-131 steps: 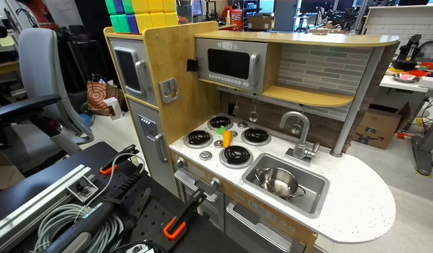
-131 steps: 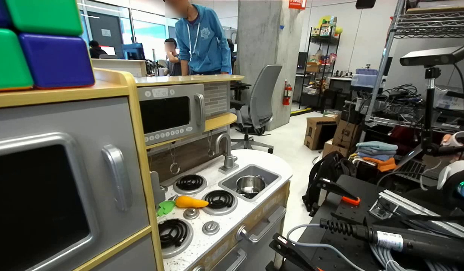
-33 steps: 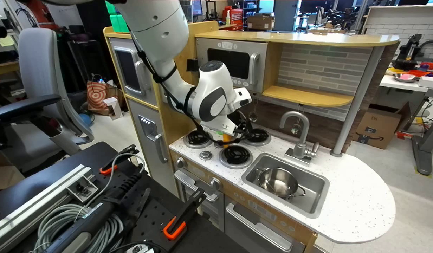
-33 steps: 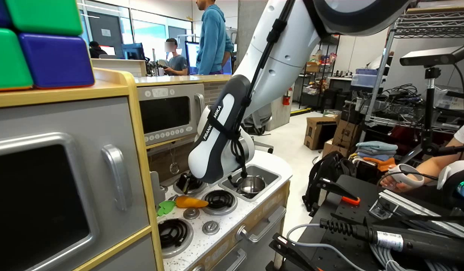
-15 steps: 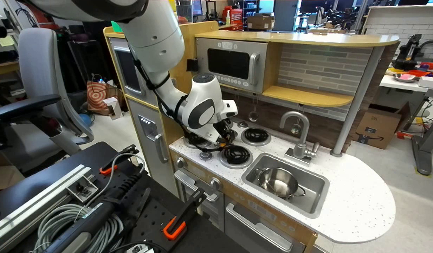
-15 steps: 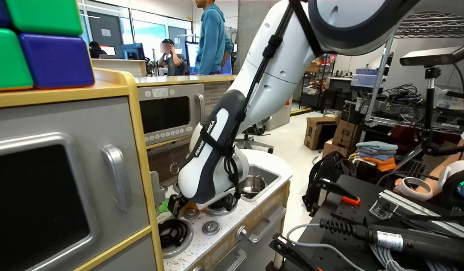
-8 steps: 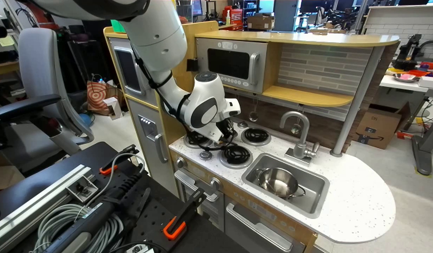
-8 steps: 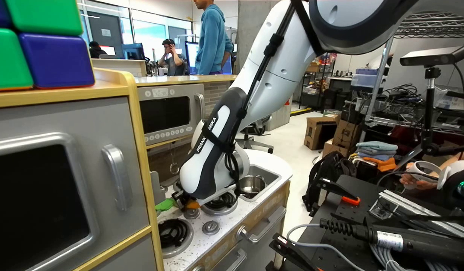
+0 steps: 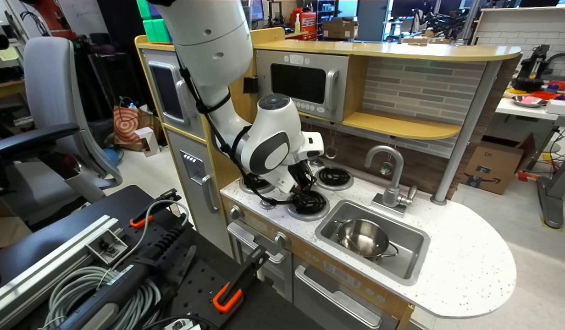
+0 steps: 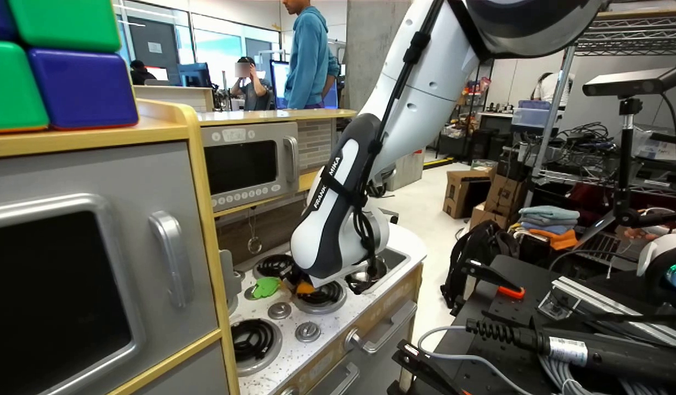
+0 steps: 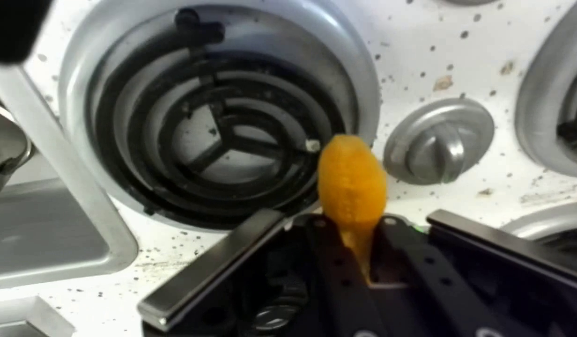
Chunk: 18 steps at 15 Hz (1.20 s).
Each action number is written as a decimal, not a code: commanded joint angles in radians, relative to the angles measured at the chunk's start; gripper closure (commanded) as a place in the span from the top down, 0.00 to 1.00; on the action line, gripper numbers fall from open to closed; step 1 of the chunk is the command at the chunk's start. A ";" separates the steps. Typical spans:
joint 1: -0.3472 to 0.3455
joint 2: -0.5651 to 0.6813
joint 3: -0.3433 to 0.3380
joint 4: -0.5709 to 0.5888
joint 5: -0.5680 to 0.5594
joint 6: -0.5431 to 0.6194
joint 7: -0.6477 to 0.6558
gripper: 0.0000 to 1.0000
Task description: Put the orange object in the silver pot in the sink
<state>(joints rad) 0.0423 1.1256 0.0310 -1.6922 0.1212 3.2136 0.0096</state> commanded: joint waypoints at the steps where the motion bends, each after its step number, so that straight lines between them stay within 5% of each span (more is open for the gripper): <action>1: -0.032 -0.130 -0.047 -0.229 -0.005 0.106 0.023 0.02; 9: -0.059 -0.260 -0.187 -0.439 0.013 0.237 0.026 0.02; 18: -0.005 -0.149 -0.339 -0.355 0.127 0.198 0.085 0.02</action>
<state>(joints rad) -0.0086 0.9292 -0.2601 -2.0966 0.1979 3.4187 0.0620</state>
